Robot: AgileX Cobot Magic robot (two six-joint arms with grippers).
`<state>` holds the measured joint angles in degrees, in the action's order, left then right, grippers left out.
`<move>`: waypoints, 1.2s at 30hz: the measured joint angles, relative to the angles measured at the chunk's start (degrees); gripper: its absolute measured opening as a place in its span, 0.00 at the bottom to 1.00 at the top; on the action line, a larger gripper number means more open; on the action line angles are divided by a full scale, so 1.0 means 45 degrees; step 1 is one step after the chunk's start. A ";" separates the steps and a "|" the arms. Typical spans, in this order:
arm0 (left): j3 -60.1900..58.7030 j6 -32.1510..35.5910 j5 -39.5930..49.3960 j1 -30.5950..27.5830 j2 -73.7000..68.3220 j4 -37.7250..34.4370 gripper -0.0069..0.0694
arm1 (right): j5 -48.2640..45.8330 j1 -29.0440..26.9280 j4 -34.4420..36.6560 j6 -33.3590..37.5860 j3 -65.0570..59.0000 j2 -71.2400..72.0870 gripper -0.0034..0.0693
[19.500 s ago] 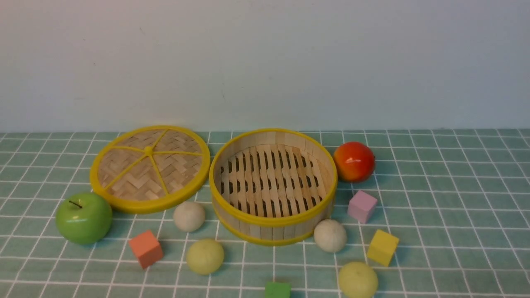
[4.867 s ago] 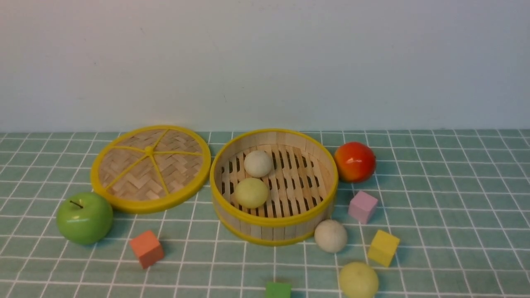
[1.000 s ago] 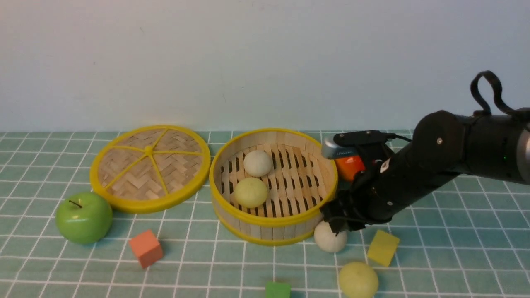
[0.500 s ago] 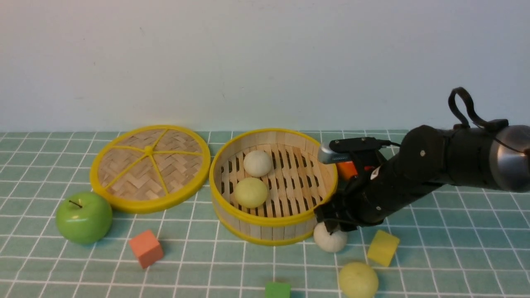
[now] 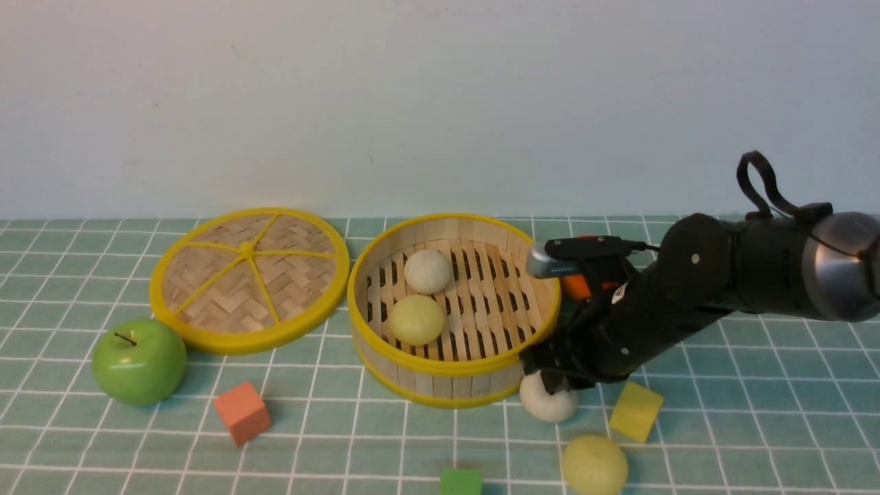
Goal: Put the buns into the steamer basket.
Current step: Use the right arm to grab a steamed stuffed bun, then use the right arm to put the steamed stuffed bun into the steamer
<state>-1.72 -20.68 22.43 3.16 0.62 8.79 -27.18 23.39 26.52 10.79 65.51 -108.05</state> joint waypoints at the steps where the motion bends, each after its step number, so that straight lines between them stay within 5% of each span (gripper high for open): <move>1: 0.0000 0.0000 0.0000 0.0000 0.0000 0.0000 0.16 | -0.0117 0.0000 0.0016 0.0000 0.0000 0.0000 0.09; 18: 0.0000 0.0000 0.0000 0.0000 0.0000 0.0000 0.18 | -0.3961 0.0025 0.0497 0.0000 0.2629 0.1693 0.05; 36: 0.0000 0.0000 0.0000 0.0000 0.0000 0.0000 0.19 | 0.2284 -0.0126 -0.0385 0.0013 0.4603 -0.2077 0.06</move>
<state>-1.72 -20.68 22.43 3.16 0.62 8.79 -16.90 22.83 24.78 10.85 86.22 -117.39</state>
